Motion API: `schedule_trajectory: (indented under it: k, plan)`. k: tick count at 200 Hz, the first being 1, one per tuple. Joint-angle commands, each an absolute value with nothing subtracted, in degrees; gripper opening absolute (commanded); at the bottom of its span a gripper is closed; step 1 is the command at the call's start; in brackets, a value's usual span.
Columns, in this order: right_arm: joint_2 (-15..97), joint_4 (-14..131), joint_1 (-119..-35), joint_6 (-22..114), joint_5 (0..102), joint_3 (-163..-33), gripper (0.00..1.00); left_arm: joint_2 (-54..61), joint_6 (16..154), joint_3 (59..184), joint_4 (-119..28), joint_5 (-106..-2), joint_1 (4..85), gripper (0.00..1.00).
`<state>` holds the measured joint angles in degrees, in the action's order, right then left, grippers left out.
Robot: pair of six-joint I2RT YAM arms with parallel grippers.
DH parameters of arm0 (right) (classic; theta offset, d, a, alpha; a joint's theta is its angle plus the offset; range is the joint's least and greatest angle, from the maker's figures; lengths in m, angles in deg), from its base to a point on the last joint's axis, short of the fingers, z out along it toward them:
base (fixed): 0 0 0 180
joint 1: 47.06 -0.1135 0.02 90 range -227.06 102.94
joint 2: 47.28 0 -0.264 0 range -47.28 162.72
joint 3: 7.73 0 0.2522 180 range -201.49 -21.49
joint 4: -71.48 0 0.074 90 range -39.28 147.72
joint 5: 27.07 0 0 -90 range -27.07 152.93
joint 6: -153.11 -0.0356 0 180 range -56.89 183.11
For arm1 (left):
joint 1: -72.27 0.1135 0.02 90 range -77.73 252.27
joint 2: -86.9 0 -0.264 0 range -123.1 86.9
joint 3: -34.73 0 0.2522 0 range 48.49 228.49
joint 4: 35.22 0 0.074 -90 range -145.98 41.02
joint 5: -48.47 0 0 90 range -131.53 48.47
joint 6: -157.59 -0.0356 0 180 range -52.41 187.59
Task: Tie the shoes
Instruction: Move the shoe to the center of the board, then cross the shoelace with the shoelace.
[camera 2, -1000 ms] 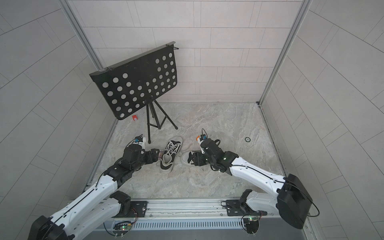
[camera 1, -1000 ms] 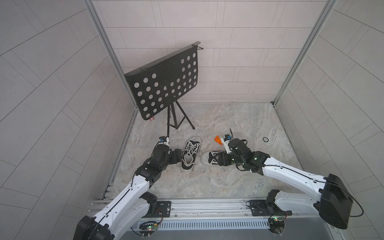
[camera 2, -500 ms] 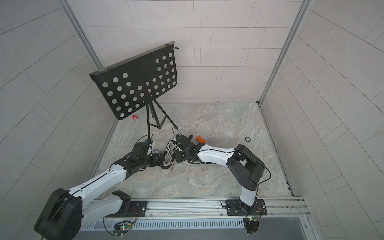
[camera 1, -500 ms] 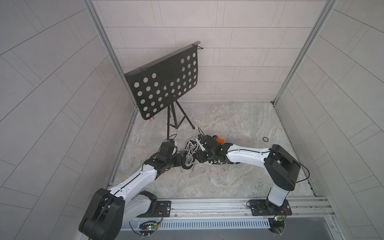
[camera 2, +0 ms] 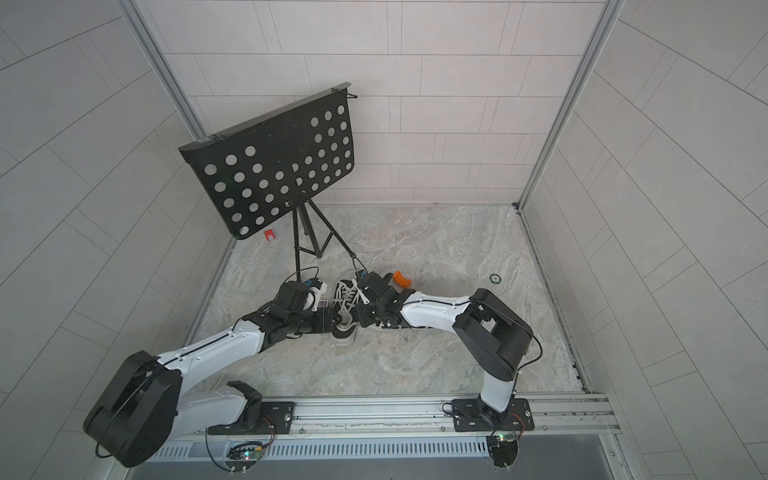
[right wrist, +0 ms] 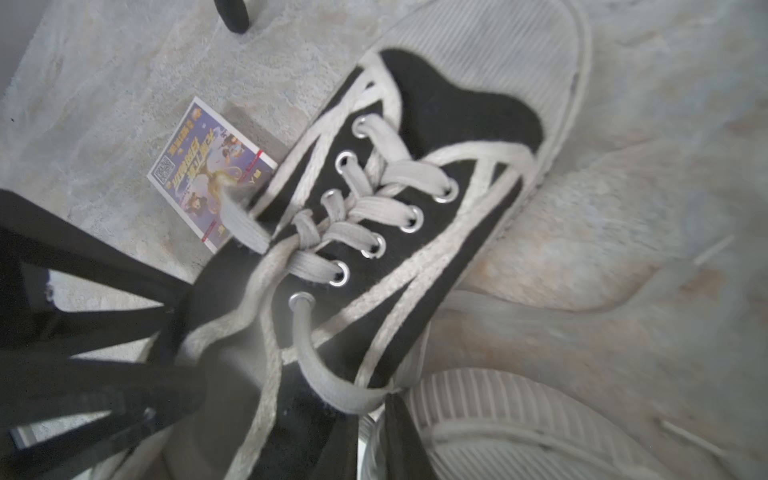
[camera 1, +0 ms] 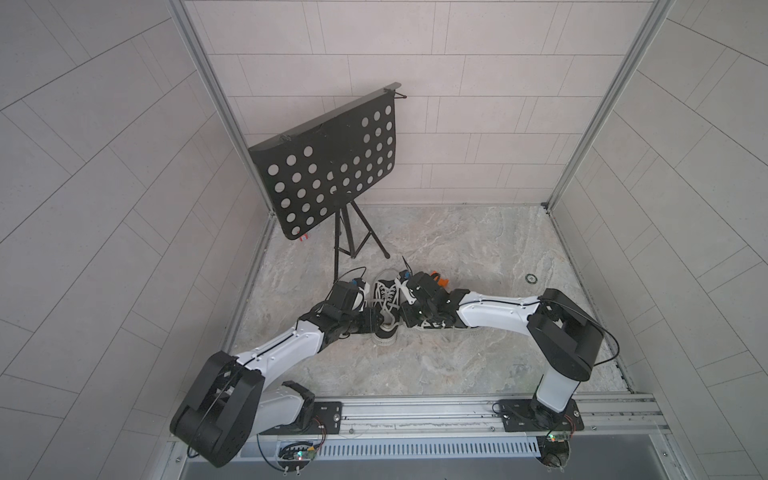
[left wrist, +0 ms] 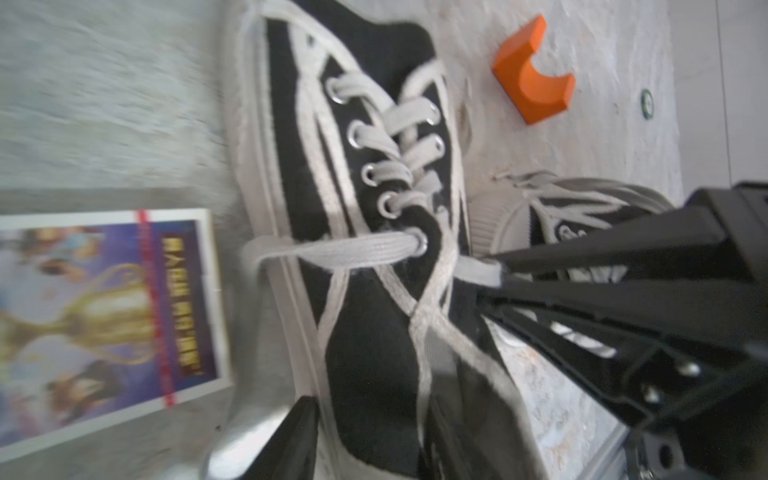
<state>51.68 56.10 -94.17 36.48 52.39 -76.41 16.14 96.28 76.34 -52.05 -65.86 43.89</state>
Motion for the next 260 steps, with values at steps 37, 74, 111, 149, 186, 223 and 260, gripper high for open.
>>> schedule_trajectory:
  k: [37, 74, 111, 149, 186, 223, 260]
  plan:
    - [42.3, 49.5, -90.1, 35.3, 58.4, -62.5, 0.17, 11.1, 96.7, 78.6, -48.3, -68.6, 36.8, 0.47]
    - [34.7, 45.6, -89.4, 36.1, 58.1, -61.6, 0.19, 16.5, 98.2, 78.3, -52.6, -60.9, 35.8, 0.51]
    - [25.0, 39.8, -90.3, 35.6, 57.6, -62.0, 0.34, 27.0, 100.9, 78.4, -71.3, -43.7, 35.8, 0.60]
    - [18.7, 39.4, -94.7, 32.0, 58.6, -59.6, 0.47, 25.0, 103.7, 79.5, -77.3, -42.7, 35.4, 0.61]
    - [15.8, 42.2, -99.5, 28.8, 61.1, -56.1, 0.55, 16.8, 104.1, 82.3, -74.7, -42.8, 33.8, 0.59]
    - [16.2, 42.3, -101.4, 28.0, 62.9, -54.6, 0.56, 11.1, 104.5, 83.7, -71.1, -43.7, 32.5, 0.59]
    - [16.5, 43.0, -102.1, 27.6, 63.9, -54.3, 0.57, 6.4, 104.1, 84.6, -70.3, -43.2, 31.5, 0.50]
